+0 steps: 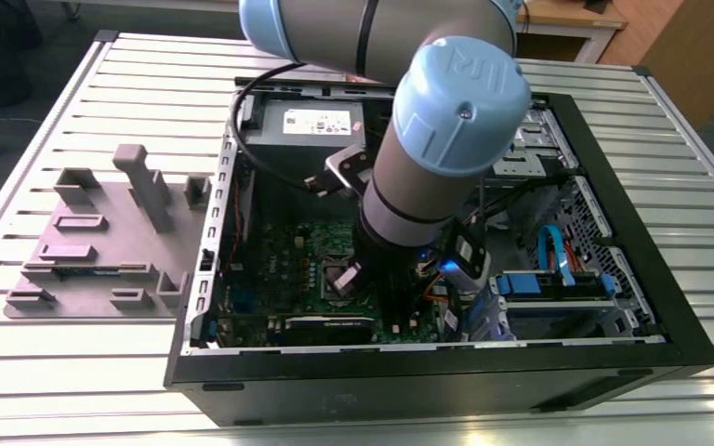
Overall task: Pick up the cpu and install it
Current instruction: 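Install the first cpu locking lever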
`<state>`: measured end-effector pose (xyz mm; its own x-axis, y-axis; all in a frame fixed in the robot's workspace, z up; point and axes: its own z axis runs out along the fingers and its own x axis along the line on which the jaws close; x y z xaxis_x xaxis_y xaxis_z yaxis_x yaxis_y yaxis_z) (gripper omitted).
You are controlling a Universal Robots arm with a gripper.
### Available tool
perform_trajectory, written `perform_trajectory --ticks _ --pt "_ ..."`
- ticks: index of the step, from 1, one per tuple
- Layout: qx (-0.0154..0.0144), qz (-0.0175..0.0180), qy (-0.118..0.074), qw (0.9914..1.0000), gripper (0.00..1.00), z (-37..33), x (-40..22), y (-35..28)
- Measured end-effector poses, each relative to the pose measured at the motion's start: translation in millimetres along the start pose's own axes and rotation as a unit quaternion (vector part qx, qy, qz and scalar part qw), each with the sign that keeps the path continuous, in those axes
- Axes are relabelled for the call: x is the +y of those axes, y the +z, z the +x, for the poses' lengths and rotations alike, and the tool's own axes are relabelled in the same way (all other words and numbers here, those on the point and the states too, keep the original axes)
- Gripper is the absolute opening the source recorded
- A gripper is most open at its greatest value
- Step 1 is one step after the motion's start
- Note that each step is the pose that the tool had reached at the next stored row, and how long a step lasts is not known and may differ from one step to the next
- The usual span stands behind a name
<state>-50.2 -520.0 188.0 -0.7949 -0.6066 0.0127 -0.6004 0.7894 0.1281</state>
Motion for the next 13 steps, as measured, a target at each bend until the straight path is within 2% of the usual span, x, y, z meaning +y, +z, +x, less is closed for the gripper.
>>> perform_trajectory --ticks 6,13 --pt "0.0011 0.0003 -0.006 0.99998 0.11 0.8 -1.3 0.3" --pt "0.0009 0.0001 -0.007 0.99998 0.11 0.7 -1.2 0.3"
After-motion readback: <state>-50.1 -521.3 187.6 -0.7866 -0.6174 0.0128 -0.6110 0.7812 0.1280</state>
